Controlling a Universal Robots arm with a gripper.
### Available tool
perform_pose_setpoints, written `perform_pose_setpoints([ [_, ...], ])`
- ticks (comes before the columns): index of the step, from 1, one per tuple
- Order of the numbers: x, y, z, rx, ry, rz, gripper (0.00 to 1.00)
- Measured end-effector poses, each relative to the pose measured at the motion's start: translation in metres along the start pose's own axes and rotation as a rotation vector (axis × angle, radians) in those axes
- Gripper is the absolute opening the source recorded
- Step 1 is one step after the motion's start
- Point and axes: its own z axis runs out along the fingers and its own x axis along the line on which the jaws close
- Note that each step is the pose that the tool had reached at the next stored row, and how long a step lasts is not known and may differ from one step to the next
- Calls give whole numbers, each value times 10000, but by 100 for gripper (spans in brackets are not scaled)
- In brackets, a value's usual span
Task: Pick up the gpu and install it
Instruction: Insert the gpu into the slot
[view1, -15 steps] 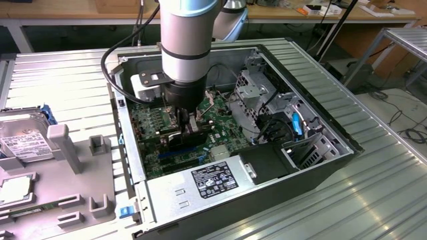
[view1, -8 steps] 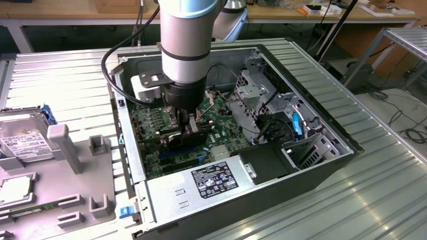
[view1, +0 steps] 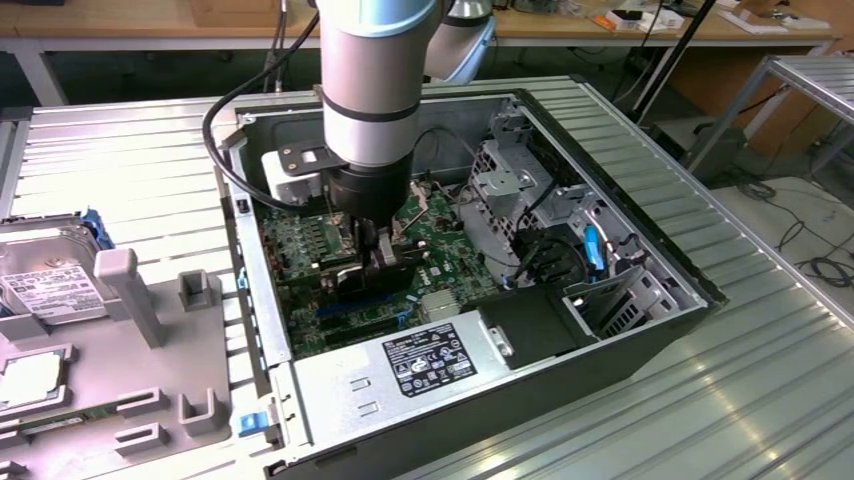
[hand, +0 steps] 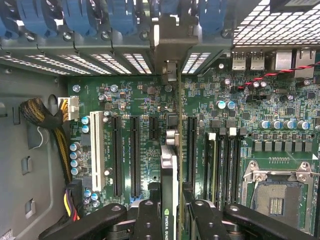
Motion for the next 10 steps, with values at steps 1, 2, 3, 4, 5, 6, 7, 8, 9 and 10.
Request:
perform_pose_setpoints([
  [1, 0, 1, 2, 6, -2, -3, 27],
  [2, 2, 4, 2, 8, -2, -12, 27],
  [3, 2, 4, 2, 6, -2, -15, 27],
  [4, 3, 5, 3, 5, 0, -18, 27],
  [5, 3, 6, 6, 5, 0, -21, 27],
  [6, 2, 6, 10, 6, 0, -23, 27],
  [7, 2, 7, 17, 7, -1, -24, 27],
  [8, 1, 8, 25, 6, 2, -27, 27],
  [9, 1, 10, 36, 5, 3, -30, 27],
  [10, 1, 12, 37, 2, 1, -31, 27],
])
